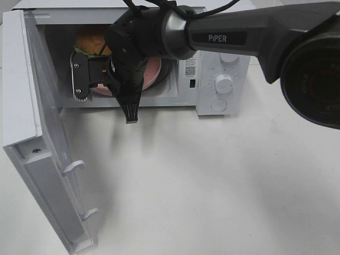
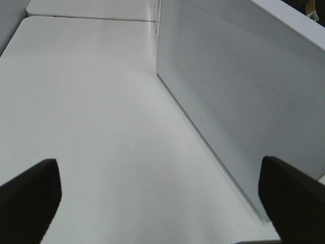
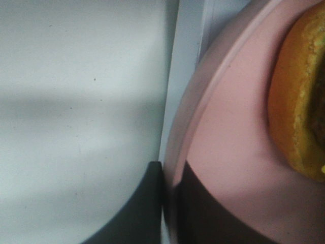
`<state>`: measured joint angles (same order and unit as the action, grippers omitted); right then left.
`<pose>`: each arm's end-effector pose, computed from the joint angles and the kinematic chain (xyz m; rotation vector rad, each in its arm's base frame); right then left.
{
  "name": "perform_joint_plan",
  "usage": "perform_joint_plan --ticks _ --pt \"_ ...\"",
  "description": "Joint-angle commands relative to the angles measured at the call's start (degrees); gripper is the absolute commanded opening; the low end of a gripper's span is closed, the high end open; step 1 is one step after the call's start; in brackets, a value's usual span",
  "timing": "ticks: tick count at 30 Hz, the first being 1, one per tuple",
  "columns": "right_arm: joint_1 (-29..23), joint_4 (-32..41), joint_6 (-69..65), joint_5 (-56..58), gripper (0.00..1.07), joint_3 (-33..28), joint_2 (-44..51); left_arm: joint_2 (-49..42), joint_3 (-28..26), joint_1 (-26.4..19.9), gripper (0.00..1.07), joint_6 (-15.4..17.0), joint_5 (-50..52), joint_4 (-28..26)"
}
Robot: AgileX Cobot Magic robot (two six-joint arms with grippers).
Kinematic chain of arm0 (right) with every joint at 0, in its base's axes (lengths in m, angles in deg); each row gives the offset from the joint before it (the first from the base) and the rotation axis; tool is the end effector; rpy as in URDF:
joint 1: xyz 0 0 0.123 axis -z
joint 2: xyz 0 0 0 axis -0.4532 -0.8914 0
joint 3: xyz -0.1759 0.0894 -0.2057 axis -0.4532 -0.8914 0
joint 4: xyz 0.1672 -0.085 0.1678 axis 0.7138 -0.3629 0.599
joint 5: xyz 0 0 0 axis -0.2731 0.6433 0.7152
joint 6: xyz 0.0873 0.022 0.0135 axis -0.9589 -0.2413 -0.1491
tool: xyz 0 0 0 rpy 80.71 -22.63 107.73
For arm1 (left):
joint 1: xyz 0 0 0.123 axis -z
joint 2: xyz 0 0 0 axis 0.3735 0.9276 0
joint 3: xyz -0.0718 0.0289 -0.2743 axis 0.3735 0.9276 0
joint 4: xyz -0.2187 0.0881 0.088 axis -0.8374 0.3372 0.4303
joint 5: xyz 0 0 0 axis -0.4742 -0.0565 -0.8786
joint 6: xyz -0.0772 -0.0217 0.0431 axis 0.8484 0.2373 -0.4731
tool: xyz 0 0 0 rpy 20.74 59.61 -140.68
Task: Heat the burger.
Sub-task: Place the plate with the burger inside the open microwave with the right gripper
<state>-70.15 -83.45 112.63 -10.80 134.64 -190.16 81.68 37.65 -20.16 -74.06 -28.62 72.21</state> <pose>0.3981 0.3485 0.1599 -1.9495 1.5811 -0.3947 -0.0096 -0.0060 0.2812 0.0376 2.0397 -0.1139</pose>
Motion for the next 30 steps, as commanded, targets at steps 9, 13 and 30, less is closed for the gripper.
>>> perform_joint_plan --ticks 9,13,30 --pt "1.83 -1.20 -0.86 -2.64 0.00 4.70 -2.29 -0.86 0.17 -0.17 0.98 0.00 0.80 0.17" --pt "1.83 -1.60 -0.92 -6.02 0.00 5.33 -2.58 -0.86 0.17 -0.17 0.98 0.00 0.80 0.17" --pt "3.15 -0.80 -2.01 -6.07 0.01 7.39 -5.61 -0.86 0.17 -0.17 0.98 0.00 0.80 0.17"
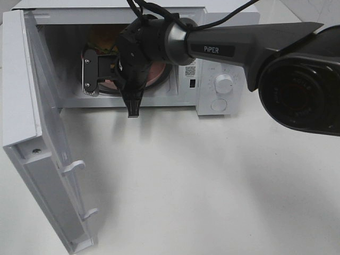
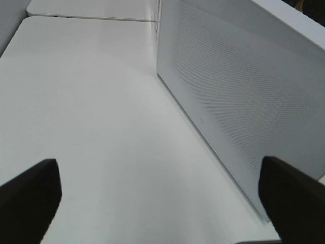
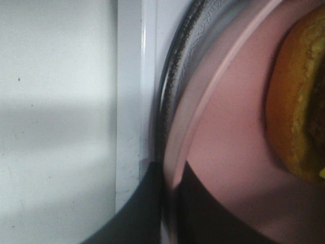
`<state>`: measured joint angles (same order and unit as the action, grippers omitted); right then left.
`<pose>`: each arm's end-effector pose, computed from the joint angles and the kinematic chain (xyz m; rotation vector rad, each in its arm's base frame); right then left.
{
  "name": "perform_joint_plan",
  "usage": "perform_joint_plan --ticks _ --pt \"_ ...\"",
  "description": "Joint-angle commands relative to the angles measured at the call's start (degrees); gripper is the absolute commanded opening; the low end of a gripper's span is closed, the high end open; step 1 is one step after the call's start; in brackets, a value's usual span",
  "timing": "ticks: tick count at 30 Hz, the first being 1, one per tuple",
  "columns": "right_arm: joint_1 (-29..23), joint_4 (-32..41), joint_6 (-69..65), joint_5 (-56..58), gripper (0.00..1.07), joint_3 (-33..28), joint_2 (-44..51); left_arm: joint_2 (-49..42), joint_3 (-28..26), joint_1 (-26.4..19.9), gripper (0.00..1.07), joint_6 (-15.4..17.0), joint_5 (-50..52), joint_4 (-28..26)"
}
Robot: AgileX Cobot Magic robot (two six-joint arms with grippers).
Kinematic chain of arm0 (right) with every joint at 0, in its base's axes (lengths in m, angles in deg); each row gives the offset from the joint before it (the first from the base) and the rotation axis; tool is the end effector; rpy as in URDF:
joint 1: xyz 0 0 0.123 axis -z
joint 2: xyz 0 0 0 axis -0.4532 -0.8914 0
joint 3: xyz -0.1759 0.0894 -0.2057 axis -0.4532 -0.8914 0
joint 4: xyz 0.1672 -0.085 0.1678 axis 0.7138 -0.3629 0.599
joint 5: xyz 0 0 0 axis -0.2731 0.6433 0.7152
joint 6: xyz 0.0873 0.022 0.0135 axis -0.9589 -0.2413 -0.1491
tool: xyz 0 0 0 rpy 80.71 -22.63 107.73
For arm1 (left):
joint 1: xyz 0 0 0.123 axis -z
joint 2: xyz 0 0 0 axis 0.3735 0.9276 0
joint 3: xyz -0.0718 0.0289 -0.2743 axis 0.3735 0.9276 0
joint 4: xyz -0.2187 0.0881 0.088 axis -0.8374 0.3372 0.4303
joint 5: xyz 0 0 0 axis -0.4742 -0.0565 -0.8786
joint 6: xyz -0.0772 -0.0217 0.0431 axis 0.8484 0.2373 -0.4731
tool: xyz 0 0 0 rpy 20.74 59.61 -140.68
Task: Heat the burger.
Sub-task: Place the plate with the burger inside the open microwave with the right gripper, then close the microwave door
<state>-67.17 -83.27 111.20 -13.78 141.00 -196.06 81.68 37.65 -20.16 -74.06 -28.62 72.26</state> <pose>0.4305 0.3419 0.1403 -1.8508 1.6121 -0.3936 -0.0096 -0.0059 0.2812 0.0375 2.0397 -0.1128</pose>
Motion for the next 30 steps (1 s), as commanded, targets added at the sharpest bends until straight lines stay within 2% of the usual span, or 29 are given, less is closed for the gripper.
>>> perform_joint_plan --ticks 1,6,8,11,12,13,15,23,28,30 --pt "0.17 -0.97 -0.63 -2.98 0.02 1.03 0.11 -0.86 0.17 -0.17 0.98 0.00 0.80 0.11" --pt "0.17 -0.97 -1.83 -2.86 0.07 1.03 -0.06 -0.86 0.17 -0.17 0.98 0.00 0.80 0.11" --pt "0.17 -0.97 -2.86 -2.29 0.16 1.03 -0.06 -0.86 0.17 -0.17 0.98 0.00 0.80 0.11" --pt "0.17 -0.97 -2.92 -2.18 0.20 1.03 -0.06 -0.86 0.17 -0.17 0.98 0.00 0.80 0.11" --pt "0.17 -0.92 -2.92 -1.89 0.26 1.03 -0.06 -0.86 0.17 -0.17 0.98 0.00 0.80 0.11" --pt "0.17 -0.92 -2.92 -1.89 0.26 1.03 -0.06 -0.86 0.17 -0.17 0.98 0.00 0.80 0.11" --pt "0.11 -0.92 -4.35 -1.72 0.39 1.03 0.11 -0.86 0.17 -0.17 0.98 0.00 0.80 0.11" --pt "0.11 -0.92 -5.50 -2.06 0.46 -0.46 1.32 -0.86 0.17 -0.17 0.98 0.00 0.80 0.11" --pt "0.11 -0.97 -5.50 -2.98 0.47 -3.55 2.98 -0.86 0.17 -0.17 0.98 0.00 0.80 0.11" --pt "0.11 -0.97 -5.50 -5.39 0.54 -6.13 4.70 -0.86 0.17 -0.17 0.98 0.00 0.80 0.11"
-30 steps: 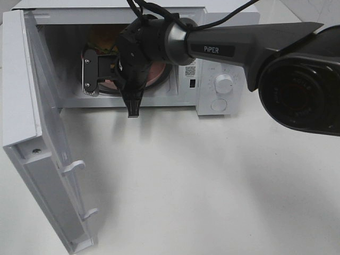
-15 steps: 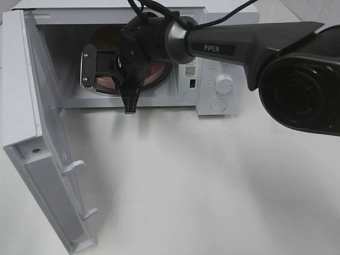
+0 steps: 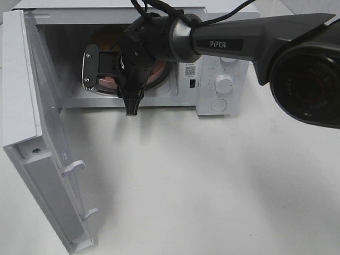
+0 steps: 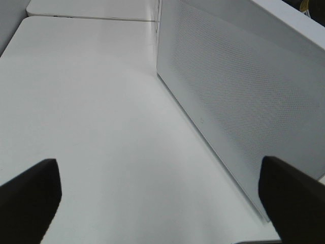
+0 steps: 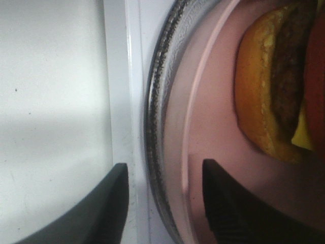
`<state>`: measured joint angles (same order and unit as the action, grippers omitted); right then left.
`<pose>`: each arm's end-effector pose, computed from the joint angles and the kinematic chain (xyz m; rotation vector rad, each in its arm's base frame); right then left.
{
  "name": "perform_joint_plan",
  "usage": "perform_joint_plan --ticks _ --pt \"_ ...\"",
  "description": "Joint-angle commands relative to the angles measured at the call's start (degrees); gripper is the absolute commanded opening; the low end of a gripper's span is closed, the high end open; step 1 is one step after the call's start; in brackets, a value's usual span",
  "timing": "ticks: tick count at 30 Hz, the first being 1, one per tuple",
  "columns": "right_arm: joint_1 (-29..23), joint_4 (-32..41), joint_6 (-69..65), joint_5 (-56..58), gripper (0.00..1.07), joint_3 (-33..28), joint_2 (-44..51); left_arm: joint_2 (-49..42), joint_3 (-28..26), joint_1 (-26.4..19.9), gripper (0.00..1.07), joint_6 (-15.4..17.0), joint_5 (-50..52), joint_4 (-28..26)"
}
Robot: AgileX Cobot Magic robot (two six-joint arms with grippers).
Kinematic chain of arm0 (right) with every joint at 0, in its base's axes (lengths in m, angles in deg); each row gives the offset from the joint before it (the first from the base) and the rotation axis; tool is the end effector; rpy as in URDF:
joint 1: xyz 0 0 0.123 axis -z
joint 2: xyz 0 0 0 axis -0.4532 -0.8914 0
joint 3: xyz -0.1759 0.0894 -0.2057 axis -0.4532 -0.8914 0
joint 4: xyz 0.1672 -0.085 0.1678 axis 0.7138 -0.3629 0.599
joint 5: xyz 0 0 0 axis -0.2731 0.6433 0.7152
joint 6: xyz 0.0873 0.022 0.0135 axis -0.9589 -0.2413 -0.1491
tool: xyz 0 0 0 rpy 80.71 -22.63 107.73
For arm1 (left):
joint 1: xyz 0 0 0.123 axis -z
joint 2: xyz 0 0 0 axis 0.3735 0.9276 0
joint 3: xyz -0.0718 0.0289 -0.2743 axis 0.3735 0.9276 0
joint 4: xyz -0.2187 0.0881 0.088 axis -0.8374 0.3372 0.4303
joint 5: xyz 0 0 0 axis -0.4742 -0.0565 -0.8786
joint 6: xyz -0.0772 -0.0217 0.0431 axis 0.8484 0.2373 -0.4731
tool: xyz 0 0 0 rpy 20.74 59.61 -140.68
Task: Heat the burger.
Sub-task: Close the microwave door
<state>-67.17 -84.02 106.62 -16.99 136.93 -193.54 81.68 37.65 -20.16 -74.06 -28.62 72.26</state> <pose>0.4253 0.3386 0.1460 -1.7781 1.6413 -0.3573 -0.0096 -0.0059 0.2812 0.0375 2.0397 -0.1128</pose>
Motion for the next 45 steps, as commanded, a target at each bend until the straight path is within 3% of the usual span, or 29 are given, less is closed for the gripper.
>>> perform_joint_plan --ticks 1,3,6,8,11,13,23,45 --pt "0.11 -0.23 -0.92 -2.18 0.54 -2.06 2.18 -0.86 0.17 -0.17 0.98 0.00 0.80 0.11" --pt "0.11 -0.23 -1.09 -4.30 0.67 -4.98 4.30 -0.86 0.17 -0.17 0.98 0.00 0.80 0.11" --pt "0.11 -0.23 -1.20 -4.70 0.72 -5.90 4.81 -0.86 0.17 -0.17 0.98 0.00 0.80 0.11" --pt "0.11 0.46 -1.38 -6.13 0.81 -10.14 6.99 -0.86 0.17 -0.17 0.98 0.00 0.80 0.11" --pt "0.11 0.86 -1.38 -6.82 0.81 -11.17 7.56 -0.86 0.17 -0.17 0.98 0.00 0.80 0.11" --pt "0.11 0.92 -1.38 -9.57 0.80 -15.99 10.54 -0.86 0.17 -0.17 0.98 0.00 0.80 0.11" --pt "0.11 0.63 -6.13 -14.44 0.80 -25.78 18.16 -0.86 0.17 -0.17 0.98 0.00 0.80 0.11" --pt "0.11 1.15 -19.02 -13.75 0.76 -44.00 34.78 -0.86 0.17 -0.17 0.98 0.00 0.80 0.11"
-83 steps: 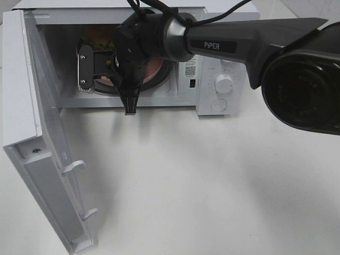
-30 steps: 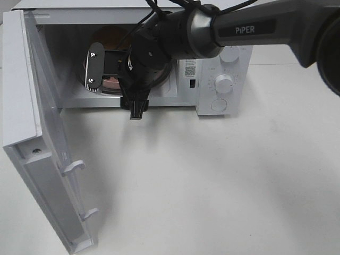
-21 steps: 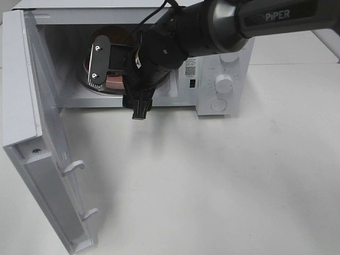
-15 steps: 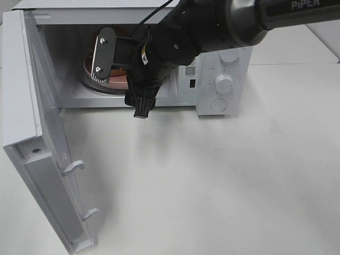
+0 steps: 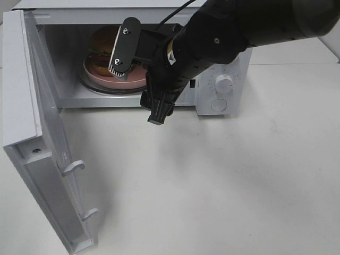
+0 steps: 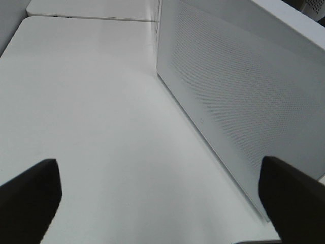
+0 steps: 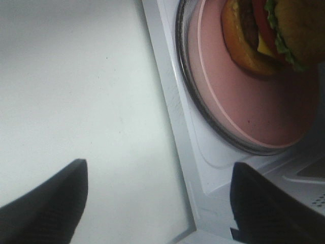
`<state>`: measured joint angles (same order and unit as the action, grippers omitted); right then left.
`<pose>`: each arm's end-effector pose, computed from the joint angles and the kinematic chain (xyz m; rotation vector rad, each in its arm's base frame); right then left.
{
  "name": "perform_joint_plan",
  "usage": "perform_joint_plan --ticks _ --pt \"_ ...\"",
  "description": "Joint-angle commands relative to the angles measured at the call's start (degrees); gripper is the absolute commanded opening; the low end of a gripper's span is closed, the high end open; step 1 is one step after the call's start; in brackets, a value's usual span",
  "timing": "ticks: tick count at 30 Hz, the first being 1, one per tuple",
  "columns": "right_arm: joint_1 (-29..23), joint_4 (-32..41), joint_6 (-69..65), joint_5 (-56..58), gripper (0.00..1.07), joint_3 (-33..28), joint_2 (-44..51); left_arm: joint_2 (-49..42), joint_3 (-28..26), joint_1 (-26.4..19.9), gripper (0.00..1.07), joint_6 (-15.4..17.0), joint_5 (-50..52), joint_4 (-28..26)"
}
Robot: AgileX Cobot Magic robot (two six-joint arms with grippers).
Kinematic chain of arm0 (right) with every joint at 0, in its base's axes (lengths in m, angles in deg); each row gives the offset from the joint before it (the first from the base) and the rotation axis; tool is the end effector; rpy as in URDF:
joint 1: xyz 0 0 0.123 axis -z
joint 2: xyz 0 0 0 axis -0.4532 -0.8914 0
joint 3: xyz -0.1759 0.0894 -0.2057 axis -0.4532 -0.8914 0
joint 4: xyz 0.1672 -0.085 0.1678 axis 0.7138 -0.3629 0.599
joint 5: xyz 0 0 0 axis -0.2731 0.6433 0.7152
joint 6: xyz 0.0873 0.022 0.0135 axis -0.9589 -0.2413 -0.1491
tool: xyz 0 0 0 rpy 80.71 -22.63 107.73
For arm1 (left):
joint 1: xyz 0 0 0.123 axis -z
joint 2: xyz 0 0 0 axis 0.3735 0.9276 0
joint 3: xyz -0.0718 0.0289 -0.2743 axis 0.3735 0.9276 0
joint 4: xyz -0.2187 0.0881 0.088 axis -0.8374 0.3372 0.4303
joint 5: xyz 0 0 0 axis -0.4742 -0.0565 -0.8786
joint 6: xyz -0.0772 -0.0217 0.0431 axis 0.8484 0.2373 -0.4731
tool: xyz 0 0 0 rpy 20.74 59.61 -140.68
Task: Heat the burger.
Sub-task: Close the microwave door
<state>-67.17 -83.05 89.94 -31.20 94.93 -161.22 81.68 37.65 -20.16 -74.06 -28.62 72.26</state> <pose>0.3220 0.2615 0.2139 -1.5117 1.7857 -0.1254 -0.0096 -0.0059 0.2812 0.0375 2.0397 -0.1128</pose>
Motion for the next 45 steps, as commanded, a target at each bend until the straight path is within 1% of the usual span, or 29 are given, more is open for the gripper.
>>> perform_joint_plan --ticks 1,2,3,5,6,7,9,10,12,15,17,20,22,24,25,28,30,32,33,35,36,39,41,45 --pt "0.11 0.23 -3.84 0.52 0.76 -3.72 4.35 -0.86 0.17 -0.17 0.98 0.00 0.80 0.11" --pt "0.11 0.23 -3.84 0.52 0.76 -3.72 4.35 -0.86 0.17 -0.17 0.98 0.00 0.80 0.11" --pt "0.11 0.23 -5.21 0.57 0.76 -5.73 5.96 -0.86 0.17 -0.17 0.98 0.00 0.80 0.11" --pt "0.11 0.23 -6.07 0.63 0.76 -6.65 6.76 -0.86 0.17 -0.17 0.98 0.00 0.80 0.11" --pt "0.11 0.46 -8.02 0.86 0.76 -8.31 8.25 -0.86 0.17 -0.17 0.98 0.00 0.80 0.11" --pt "0.11 0.46 -8.02 0.86 0.76 -8.31 8.25 -0.86 0.17 -0.17 0.98 0.00 0.80 0.11" --pt "0.11 1.20 -11.80 1.26 0.76 -11.17 10.77 -0.86 0.17 -0.17 0.98 0.00 0.80 0.11" --pt "0.11 1.20 -11.80 1.26 0.76 -11.17 10.77 -0.86 0.17 -0.17 0.98 0.00 0.80 0.11" --pt "0.11 3.44 -16.10 1.43 0.76 -15.36 13.98 -0.86 0.17 -0.17 0.98 0.00 0.80 0.11" --pt "0.11 3.72 -17.07 1.49 0.76 -16.50 14.84 -0.86 0.17 -0.17 0.98 0.00 0.80 0.11" --pt "0.11 5.21 -20.28 1.78 0.76 -20.80 18.05 -0.86 0.17 -0.17 0.98 0.00 0.80 0.11" --pt "0.11 5.84 -21.03 2.01 0.76 -21.83 18.96 -0.86 0.17 -0.17 0.98 0.00 0.80 0.11" --pt "0.11 7.68 -23.38 3.15 0.76 -25.21 22.46 -0.86 0.17 -0.17 0.98 0.00 0.80 0.11" --pt "0.11 7.96 -23.38 3.72 0.76 -26.07 23.49 -0.86 0.17 -0.17 0.98 0.00 0.80 0.11" --pt "0.11 8.42 -24.64 4.93 0.76 -27.39 25.78 -0.86 0.17 -0.17 0.98 0.00 0.80 0.11" --pt "0.11 8.77 -25.15 5.67 0.76 -28.02 26.70 -0.86 0.17 -0.17 0.98 0.00 0.80 0.11" --pt "0.11 9.34 -28.02 10.31 0.76 -30.19 31.00 -0.86 0.17 -0.17 0.98 0.00 0.80 0.11" --pt "0.11 9.34 -28.48 11.40 0.76 -30.54 32.09 -0.86 0.17 -0.17 0.98 0.00 0.80 0.11" --pt "0.11 9.34 -29.22 14.15 0.76 -31.11 33.98 -0.86 0.17 -0.17 0.98 0.00 0.80 0.11" --pt "0.11 9.34 -29.39 15.30 0.76 -31.17 35.07 -0.86 0.17 -0.17 0.98 0.00 0.80 0.11" --pt "0.11 9.34 -30.02 18.28 0.76 -31.17 36.84 -0.86 0.17 -0.17 0.98 0.00 0.80 0.11" --pt "0.11 9.34 -30.31 19.82 0.76 -31.17 37.82 -0.86 0.17 -0.17 0.98 0.00 0.80 0.11" --pt "0.11 9.34 -30.37 26.01 0.76 -31.23 41.42 -0.86 0.17 -0.17 0.98 0.00 0.80 0.11" --pt "0.11 9.34 -30.31 30.02 0.76 -31.57 44.35 -0.86 0.17 -0.17 0.98 0.00 0.80 0.11"
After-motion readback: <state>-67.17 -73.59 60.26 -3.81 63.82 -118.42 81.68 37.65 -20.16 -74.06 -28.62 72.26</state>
